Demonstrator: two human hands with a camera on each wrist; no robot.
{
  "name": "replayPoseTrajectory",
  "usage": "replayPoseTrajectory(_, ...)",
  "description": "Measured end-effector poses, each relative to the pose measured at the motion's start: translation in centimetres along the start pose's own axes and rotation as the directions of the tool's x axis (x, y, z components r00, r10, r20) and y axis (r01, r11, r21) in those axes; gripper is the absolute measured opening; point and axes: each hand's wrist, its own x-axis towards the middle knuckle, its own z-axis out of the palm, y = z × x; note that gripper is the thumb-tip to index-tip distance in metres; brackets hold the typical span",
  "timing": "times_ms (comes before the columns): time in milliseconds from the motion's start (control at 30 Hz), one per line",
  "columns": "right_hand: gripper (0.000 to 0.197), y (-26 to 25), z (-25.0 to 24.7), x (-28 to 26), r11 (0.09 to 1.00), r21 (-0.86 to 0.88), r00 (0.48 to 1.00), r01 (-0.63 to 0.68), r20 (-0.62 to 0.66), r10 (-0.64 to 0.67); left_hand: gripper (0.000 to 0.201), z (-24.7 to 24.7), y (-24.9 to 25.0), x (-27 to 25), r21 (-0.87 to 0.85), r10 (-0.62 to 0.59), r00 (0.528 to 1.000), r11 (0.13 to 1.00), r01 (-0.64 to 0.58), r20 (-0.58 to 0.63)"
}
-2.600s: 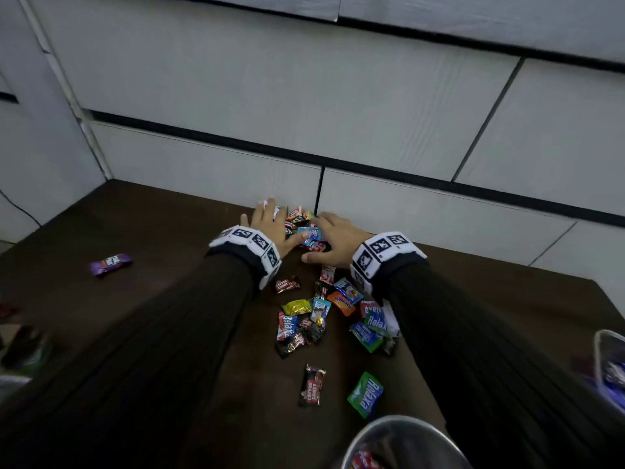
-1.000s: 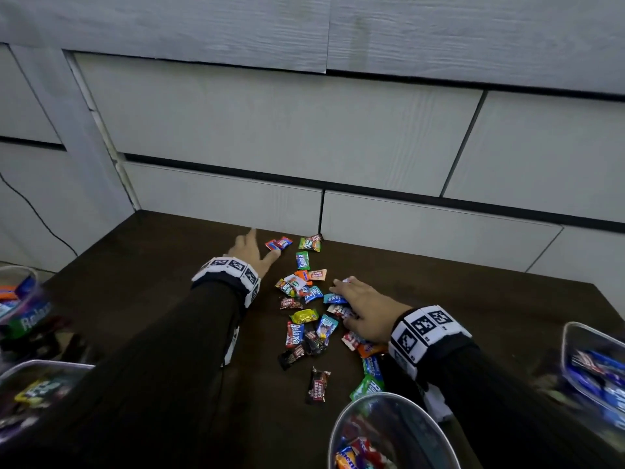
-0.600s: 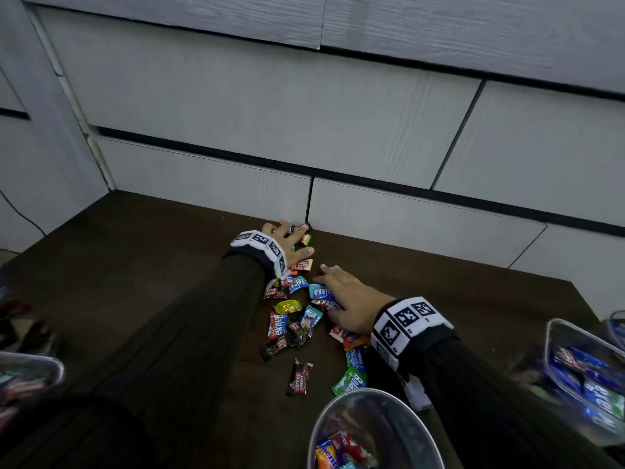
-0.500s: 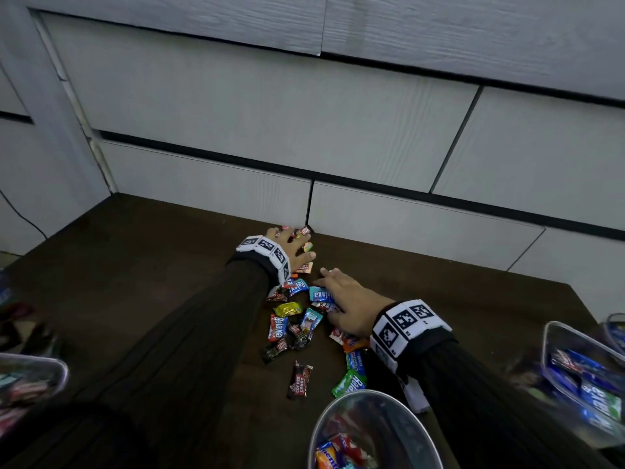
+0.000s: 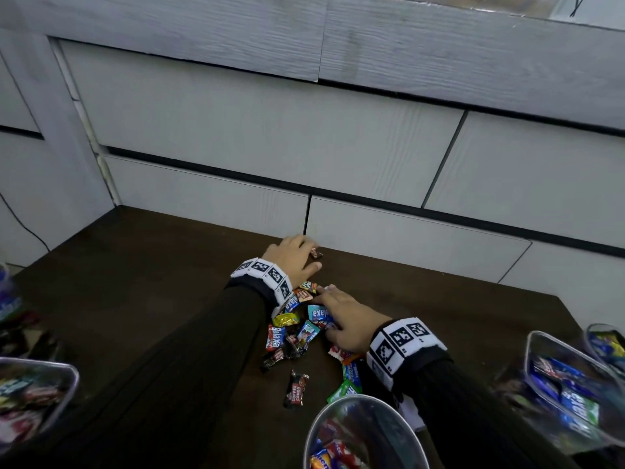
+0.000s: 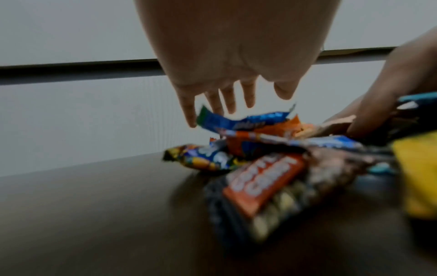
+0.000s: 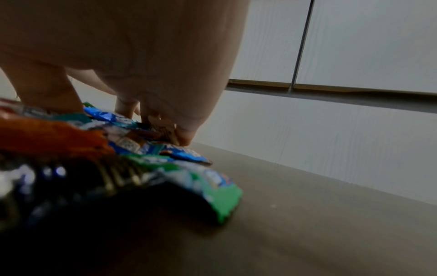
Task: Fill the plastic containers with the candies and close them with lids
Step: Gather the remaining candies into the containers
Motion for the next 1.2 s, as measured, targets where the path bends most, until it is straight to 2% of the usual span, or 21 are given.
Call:
replayPoseTrajectory(67, 0.071, 0.2, 0.1, 0.2, 1.0, 0.002, 1.0, -0.004, 0.002, 0.004, 0.057, 0.6, 0.2, 1.2, 0.031, -0.019, 0.991, 0.999, 0.015, 0.13)
replayPoseTrajectory(133, 0.074, 0.4, 0.3, 0.3, 1.0, 0.005, 1.0, -0.007, 0.007, 0.007, 0.057, 1.0, 0.4, 2.1, 0.071, -0.008, 0.97, 0.997, -0.009, 0.242)
replayPoseTrajectory(233, 0.074, 0.7, 0.4, 0.4, 1.0, 0.006, 1.0, 0.001, -0.007, -0.001, 0.053, 0.9, 0.5, 2.4, 0.033, 0.003, 0.948, 0.999, -0.014, 0.318)
replayPoseTrajectory(400, 0.064, 0.8, 0.5, 0.2, 0.999, 0.037, 1.0, 0.011, -0.013, -0.011, 0.047, 0.0, -0.1, -0.9, -0.101, 0.047, 0.969, 0.995, -0.023, 0.244)
replayPoseTrajectory(500, 0.056, 0.5, 1.0, -0.6, 0.999, 0.049, 0.998, 0.016, -0.066, -0.013, 0.048, -0.2, -0.3, -4.5, -0.209, 0.042, 0.97, 0.978, 0.01, 0.241)
replayPoseTrajectory(567, 0.062, 0.2, 1.5, -1.4, 0.997, 0.07, 0.996, 0.012, -0.089, -0.006, 0.047, -0.2, -0.2, -6.6, -0.262, 0.035, 0.968, 0.965, 0.032, 0.248)
replayPoseTrajectory(667, 0.097, 0.3, 2.3, -2.9, 0.996, 0.087, 0.999, -0.012, -0.032, 0.015, 0.049, -0.3, 0.5, -9.0, -0.312, 0.049, 0.956, 0.949, 0.046, 0.291)
replayPoseTrajectory(700, 0.102, 0.3, 2.7, -3.2, 0.998, 0.053, 1.0, -0.017, -0.008, 0.017, 0.051, -0.3, 0.8, -9.7, -0.326, 0.056, 0.949, 0.944, 0.051, 0.309)
replayPoseTrajectory(833, 0.088, -0.4, 4.8, -3.8, 0.976, -0.195, 0.995, -0.095, -0.021, 0.093, 0.063, 0.4, 2.7, -12.2, -0.347, 0.109, 0.926, 0.938, 0.025, 0.361)
replayPoseTrajectory(900, 0.085, -1.0, 5.0, -4.2, 0.972, -0.203, 0.993, -0.12, -0.023, 0.118, 0.063, 0.7, 3.4, -12.9, -0.403, 0.124, 0.94, 0.915, 0.015, 0.317)
replayPoseTrajectory(1033, 0.093, -1.8, 4.1, -6.0, 0.982, -0.134, 0.991, -0.13, -0.037, 0.126, 0.066, -0.2, 3.2, -13.5, -0.488, 0.108, 0.977, 0.873, -0.005, 0.183)
replayPoseTrajectory(1100, 0.094, -2.3, 3.7, -7.1, 0.982, -0.14, 0.992, -0.128, -0.008, 0.128, 0.083, -0.6, 2.6, -13.7, -0.434, 0.147, 0.958, 0.901, -0.027, 0.247)
replayPoseTrajectory(1200, 0.086, -3.0, 3.7, -7.7, 0.969, -0.222, 0.994, -0.108, -0.005, 0.109, 0.109, -0.5, 1.8, -14.2, -0.142, 0.21, 0.89, 0.976, -0.166, 0.406)
